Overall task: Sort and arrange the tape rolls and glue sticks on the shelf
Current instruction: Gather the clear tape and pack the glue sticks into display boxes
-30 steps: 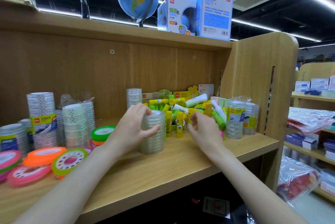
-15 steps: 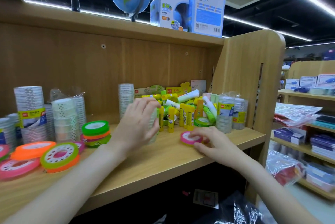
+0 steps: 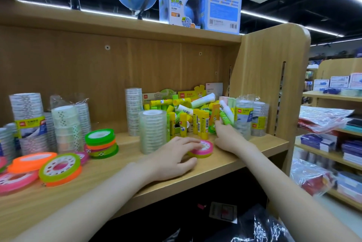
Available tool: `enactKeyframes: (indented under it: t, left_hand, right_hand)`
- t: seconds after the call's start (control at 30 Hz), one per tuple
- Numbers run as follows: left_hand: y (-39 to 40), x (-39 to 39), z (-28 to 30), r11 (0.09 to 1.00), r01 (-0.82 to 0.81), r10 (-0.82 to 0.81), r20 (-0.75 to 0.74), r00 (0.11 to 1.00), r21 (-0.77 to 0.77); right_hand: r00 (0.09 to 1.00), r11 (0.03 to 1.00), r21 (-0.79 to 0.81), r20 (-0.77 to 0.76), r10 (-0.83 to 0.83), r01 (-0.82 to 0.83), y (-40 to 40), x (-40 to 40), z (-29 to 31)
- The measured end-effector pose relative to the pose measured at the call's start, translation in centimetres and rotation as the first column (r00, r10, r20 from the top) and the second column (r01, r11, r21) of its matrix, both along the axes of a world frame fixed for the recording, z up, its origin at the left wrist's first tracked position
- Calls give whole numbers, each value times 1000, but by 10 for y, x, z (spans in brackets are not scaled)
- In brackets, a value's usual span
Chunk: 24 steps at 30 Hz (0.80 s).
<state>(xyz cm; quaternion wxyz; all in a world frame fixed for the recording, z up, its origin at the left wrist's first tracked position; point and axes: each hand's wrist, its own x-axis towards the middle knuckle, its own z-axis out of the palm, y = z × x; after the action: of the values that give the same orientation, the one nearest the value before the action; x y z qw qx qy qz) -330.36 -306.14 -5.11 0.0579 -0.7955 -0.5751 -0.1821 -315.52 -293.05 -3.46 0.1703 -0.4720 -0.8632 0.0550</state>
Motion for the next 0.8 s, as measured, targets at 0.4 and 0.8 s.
enactKeyframes:
  t: [0.4, 0.8]
  left_hand:
    - [-5, -7, 0, 993, -112, 108, 87, 990, 36]
    - [-62, -27, 1, 987, -153, 133, 270, 954, 55]
  right_hand:
    - [999, 995, 94, 3, 35, -35, -16, 41, -1]
    - [888, 907, 23, -193, 417, -421, -60, 37, -7]
